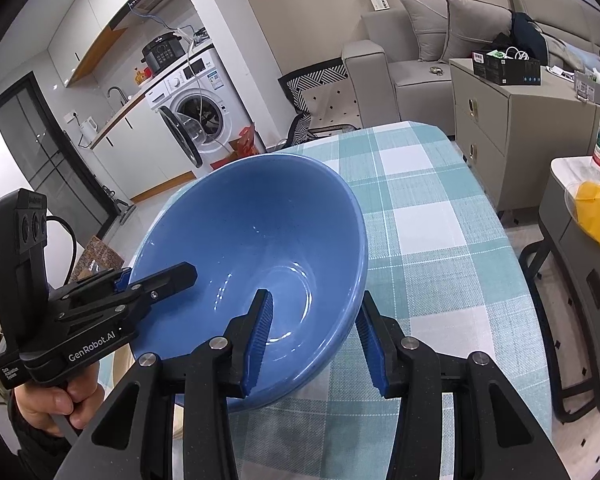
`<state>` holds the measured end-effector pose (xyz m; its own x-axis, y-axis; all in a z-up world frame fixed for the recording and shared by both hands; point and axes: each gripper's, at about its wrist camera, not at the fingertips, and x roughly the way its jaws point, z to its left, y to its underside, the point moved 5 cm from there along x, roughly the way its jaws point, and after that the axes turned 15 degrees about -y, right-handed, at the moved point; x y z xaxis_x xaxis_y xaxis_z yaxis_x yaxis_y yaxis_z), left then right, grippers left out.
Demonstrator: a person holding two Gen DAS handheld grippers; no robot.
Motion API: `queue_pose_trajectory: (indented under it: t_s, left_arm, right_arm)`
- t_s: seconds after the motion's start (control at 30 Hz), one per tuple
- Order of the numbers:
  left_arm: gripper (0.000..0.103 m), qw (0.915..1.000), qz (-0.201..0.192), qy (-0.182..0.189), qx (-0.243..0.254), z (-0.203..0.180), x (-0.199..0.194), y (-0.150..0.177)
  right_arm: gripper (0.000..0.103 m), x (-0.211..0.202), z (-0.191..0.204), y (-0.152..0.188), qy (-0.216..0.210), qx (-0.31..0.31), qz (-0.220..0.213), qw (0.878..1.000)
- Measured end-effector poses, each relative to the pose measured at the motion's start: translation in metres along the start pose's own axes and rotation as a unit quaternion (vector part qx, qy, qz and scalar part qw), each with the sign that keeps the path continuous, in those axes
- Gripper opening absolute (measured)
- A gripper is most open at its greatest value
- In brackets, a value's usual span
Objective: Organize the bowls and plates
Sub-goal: 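Lift the bowl stack with both grippers and carry it over the beige plates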
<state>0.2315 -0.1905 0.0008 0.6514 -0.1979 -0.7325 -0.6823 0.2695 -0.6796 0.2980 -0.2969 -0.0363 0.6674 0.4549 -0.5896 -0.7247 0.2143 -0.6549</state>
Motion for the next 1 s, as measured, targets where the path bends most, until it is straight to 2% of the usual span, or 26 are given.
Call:
queue_pose_trajectory:
  t_s: [0.63, 1.0]
  left_arm:
    - [0.028, 0.999, -0.033, -0.03, -0.001, 0.007, -0.041, 0.001]
    - [0.028, 0.9977, -0.044, -0.047, -0.02, 0.033, -0.06, 0.011]
  right_arm:
    - [0.044, -0.021, 0.036, 0.002, -0.012, -0.027, -0.013, 0.999]
    - [0.044, -0.019, 0.067, 0.004, -0.024, -0.049, -0.013, 0.998]
